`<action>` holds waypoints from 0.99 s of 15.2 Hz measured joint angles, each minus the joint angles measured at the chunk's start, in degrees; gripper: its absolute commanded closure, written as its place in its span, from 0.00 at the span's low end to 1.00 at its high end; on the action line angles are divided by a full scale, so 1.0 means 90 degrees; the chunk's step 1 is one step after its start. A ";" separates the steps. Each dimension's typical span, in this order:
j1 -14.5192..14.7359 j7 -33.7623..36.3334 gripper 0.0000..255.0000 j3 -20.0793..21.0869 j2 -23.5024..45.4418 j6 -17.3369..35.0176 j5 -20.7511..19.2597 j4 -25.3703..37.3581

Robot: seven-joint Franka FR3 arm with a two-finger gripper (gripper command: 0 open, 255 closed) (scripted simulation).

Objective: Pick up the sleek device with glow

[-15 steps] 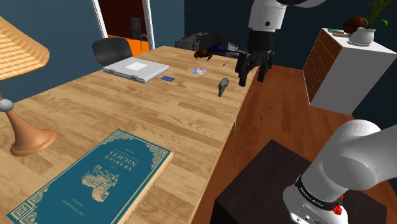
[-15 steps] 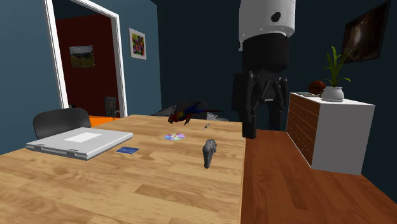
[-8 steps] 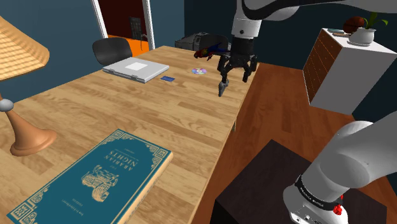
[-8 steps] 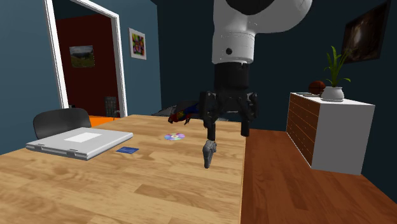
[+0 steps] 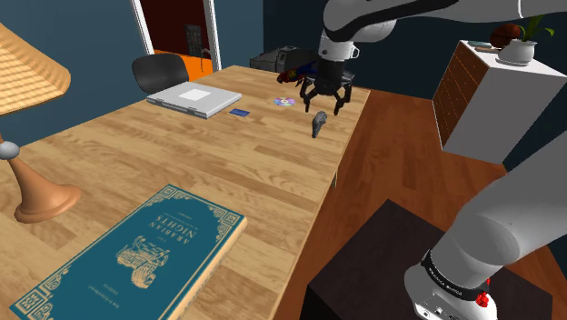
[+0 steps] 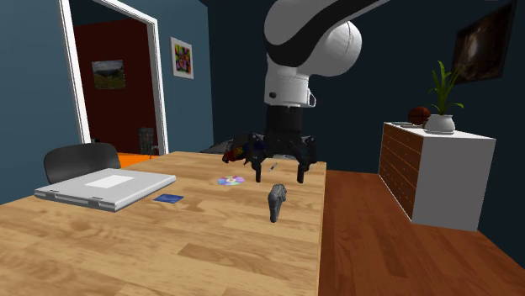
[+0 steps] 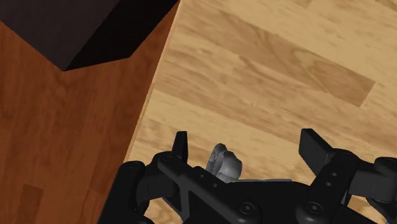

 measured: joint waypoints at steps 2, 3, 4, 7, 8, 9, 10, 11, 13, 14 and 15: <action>-0.0099 0.0354 0.00 -0.0038 0.0285 0.0179 -0.0020 0.0166; -0.0158 0.0506 0.00 -0.0074 0.0438 0.0282 -0.0032 0.0247; -0.0227 0.0639 0.00 -0.0127 0.0582 0.0337 -0.0050 0.0363; -0.0381 0.1095 0.00 -0.0248 0.1108 0.0670 -0.0078 0.0648; -0.0428 0.1252 0.00 -0.0291 0.1257 0.0737 -0.0083 0.0760; -0.0484 0.1389 0.00 -0.0346 0.1402 0.0789 -0.0089 0.0882; -0.0512 0.1493 0.00 -0.0376 0.1509 0.0862 -0.0090 0.0936; -0.0529 0.1537 0.00 -0.0394 0.1545 0.0913 -0.0090 0.0929; -0.0537 0.1570 0.00 -0.0403 0.1634 0.1062 -0.0086 0.0879; -0.0542 0.1563 0.00 -0.0408 0.1657 0.1132 -0.0083 0.0831; -0.0545 0.1553 0.00 -0.0411 0.1705 0.1220 -0.0078 0.0791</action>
